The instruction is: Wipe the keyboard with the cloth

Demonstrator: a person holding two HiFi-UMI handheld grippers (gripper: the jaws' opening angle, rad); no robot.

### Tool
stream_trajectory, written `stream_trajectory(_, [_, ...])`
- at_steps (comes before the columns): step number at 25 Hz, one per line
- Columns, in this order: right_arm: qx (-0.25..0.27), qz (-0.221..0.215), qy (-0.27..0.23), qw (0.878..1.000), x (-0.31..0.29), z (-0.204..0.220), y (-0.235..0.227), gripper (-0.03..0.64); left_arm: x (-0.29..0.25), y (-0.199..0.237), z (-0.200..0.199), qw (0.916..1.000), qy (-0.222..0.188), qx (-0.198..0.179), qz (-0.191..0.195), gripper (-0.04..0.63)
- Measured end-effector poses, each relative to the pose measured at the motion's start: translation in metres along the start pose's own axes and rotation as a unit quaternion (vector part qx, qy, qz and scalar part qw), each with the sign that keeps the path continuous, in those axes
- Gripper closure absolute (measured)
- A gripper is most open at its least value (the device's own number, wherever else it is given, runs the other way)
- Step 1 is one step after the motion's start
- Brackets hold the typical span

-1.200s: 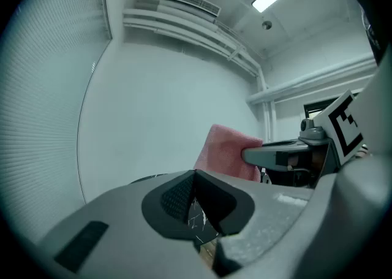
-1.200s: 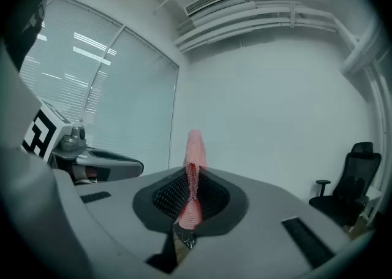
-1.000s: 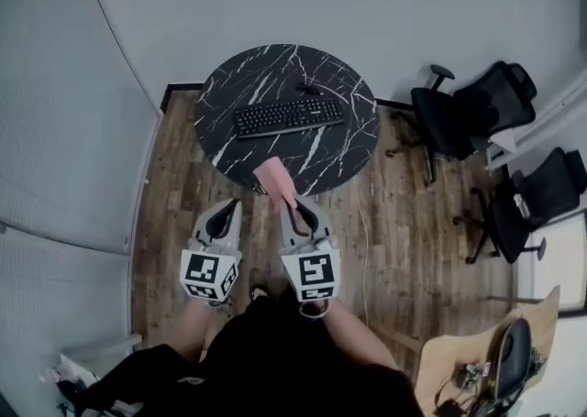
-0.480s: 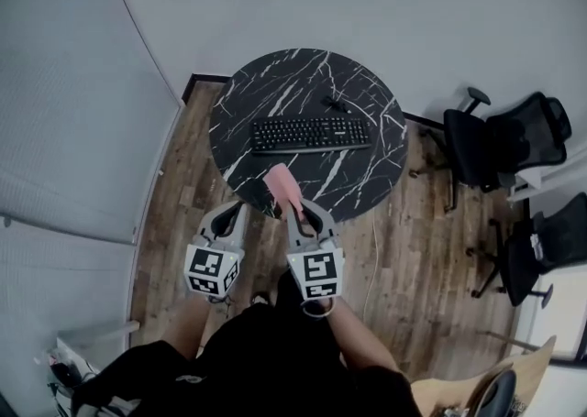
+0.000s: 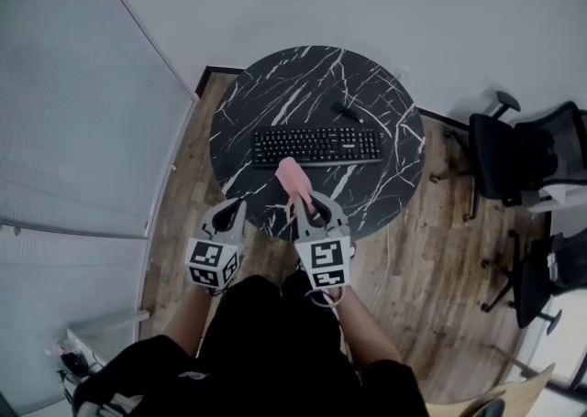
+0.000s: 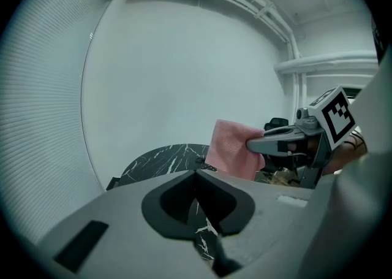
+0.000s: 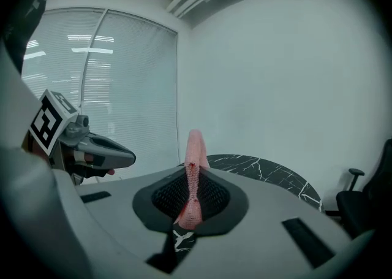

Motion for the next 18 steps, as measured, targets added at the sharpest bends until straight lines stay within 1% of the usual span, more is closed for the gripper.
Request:
stream_trajectory(3, [-0.005,-0.006,0.006,1.0,-0.014,0.002,-0.01,0.607,-0.013,0.002,0.003,0.9999,0.015,0.004,0.0,0.597])
stream_trajectory(7, [0.003,-0.012,0.018,1.0,-0.037,0.002,-0.018,0.607,-0.033,0.014,0.0,0.9997,0.023,0.011,0.0,0.597])
stream_trajectory(10, [0.018,-0.014,0.039,0.999,-0.059,0.002,-0.022,0.607,-0.051,0.028,0.001,0.9995,0.027,0.018,0.003,0.597])
stream_trajectory(13, [0.034,-0.032,0.054,0.997,-0.086,-0.003,-0.021,0.607,-0.068,0.045,0.001,0.9991,0.034,0.025,0.007,0.597])
stream_trajectory(18, [0.072,-0.04,0.085,0.993,-0.144,-0.022,-0.025,0.607,-0.104,0.086,-0.017,0.9988,0.037,0.03,0.016,0.597])
Point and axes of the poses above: the fingertips, and each gripper's own axes: x backward along the fingers, y to its left, z out of its underside, the point moved 2 cm from there along x, backward along the fingers, and after that the axes turned 7 degrees about y, right-handed, at the moved point
